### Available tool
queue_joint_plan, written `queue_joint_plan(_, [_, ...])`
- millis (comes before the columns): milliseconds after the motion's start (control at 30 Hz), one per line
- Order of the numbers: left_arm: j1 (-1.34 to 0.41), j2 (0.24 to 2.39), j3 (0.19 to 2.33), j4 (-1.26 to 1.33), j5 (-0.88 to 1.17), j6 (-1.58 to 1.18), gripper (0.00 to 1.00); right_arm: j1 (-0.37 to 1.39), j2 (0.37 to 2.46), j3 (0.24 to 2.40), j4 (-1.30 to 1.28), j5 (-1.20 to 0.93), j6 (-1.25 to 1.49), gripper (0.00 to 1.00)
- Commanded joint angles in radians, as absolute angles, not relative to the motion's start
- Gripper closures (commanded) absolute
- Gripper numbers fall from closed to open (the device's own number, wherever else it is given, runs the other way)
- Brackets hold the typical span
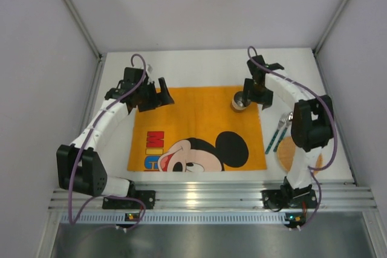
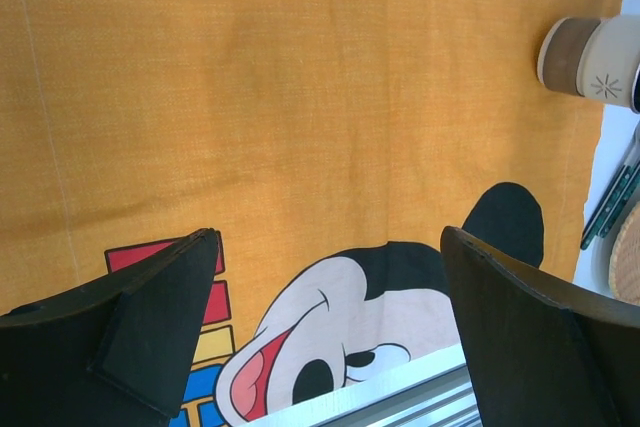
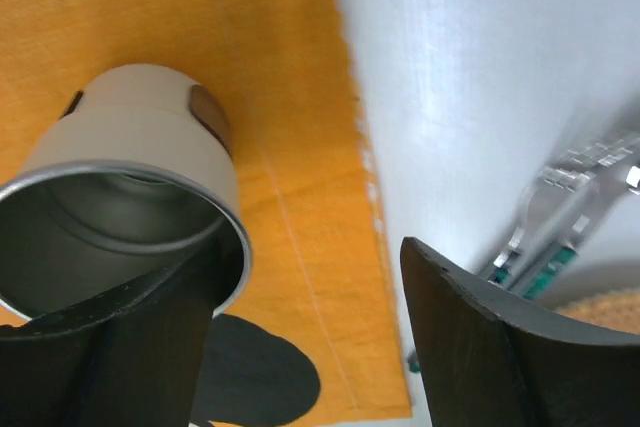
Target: Set the dinner table for one person
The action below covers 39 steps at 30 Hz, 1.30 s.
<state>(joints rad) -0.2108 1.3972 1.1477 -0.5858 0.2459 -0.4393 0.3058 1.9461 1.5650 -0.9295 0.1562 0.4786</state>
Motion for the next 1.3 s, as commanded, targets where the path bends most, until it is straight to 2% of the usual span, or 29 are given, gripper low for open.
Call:
queue_joint_plan(0, [-0.232,1.404,1.154,-0.549,0.264,-0.439,0.02,0.215,1.749,1.477,-0.946,0.224,0.462,0.28])
queue_joint_plan(233, [-0.314,1.448,1.141,-0.486,0.267,-0.466,0.02,0.063,1.602,1.266,-0.950,0.209,0.448,0.34])
queue_joint_plan(667, [-0.350,1.447,1.146,-0.508,0.241,-0.442,0.02,0.057,1.618,1.235,-0.905,0.104,0.460,0.40])
queue_joint_plan(767, [-0.350,1.418,1.123,-0.512,0.236,-0.437,0.02,0.060,1.615,1.209,-0.877,0.063,0.459,0.49])
queue_joint_plan(800, [-0.350,1.411,1.112,-0.514,0.238,-0.439,0.02,0.063,1.617,1.204,-0.874,0.040,0.463,0.61])
queue_joint_plan(833, [-0.350,1.405,1.108,-0.518,0.238,-0.437,0.02,0.064,1.614,1.192,-0.876,0.028,0.468,0.67])
queue_joint_plan(900, [-0.350,1.394,1.097,-0.525,0.232,-0.430,0.02,0.081,1.594,1.171,-0.877,0.006,0.488,0.79])
queue_joint_plan(1000, [-0.350,1.387,1.088,-0.531,0.222,-0.422,0.02,0.141,1.554,1.126,-0.874,-0.020,0.521,0.90])
queue_joint_plan(1100, [-0.350,1.387,1.085,-0.529,0.215,-0.425,0.02,0.208,1.548,1.095,-0.858,-0.034,0.557,0.97])
queue_joint_plan(1267, [-0.350,1.391,1.097,-0.537,0.210,-0.422,0.02,0.247,1.623,1.129,-0.827,-0.032,0.581,1.00])
